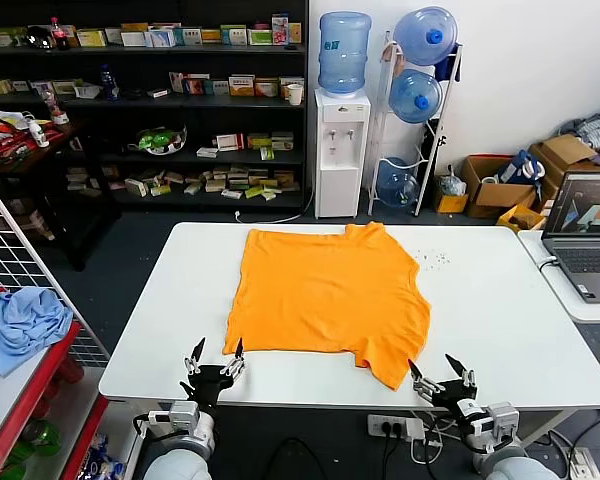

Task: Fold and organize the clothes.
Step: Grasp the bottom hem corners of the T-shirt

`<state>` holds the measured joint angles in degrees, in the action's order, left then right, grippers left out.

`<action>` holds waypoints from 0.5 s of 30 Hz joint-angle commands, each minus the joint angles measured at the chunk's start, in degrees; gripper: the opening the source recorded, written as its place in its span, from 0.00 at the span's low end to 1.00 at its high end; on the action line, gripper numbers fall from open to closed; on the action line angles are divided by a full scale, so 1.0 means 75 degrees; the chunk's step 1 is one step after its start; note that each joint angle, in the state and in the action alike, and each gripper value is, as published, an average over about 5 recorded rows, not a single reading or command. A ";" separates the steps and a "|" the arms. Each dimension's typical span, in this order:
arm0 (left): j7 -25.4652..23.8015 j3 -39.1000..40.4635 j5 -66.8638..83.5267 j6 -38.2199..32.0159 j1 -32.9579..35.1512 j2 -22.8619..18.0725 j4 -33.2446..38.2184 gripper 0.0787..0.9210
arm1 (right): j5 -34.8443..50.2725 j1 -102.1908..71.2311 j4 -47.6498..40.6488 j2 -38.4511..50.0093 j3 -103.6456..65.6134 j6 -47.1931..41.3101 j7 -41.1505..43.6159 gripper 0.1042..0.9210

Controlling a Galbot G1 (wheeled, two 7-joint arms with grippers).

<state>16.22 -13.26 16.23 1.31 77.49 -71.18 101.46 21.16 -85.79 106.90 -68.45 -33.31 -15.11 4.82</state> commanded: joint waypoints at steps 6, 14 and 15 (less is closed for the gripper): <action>-0.0331 0.0027 -0.0102 0.0789 -0.0254 0.0016 -0.0095 0.88 | 0.0238 0.0327 -0.0373 -0.0030 0.0250 -0.0255 -0.0360 0.88; -0.0140 0.0112 0.0359 0.1499 -0.0486 0.0017 -0.0291 0.88 | 0.0415 0.0795 -0.0838 -0.0170 0.0612 -0.0385 -0.0412 0.88; -0.0137 0.0127 0.0366 0.1526 -0.0509 0.0011 -0.0340 0.88 | 0.0432 0.0855 -0.0885 -0.0190 0.0652 -0.0404 -0.0424 0.88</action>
<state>15.44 -12.32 17.44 8.60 74.56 -71.18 99.59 23.67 -81.81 102.57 -69.69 -29.95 -17.60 2.25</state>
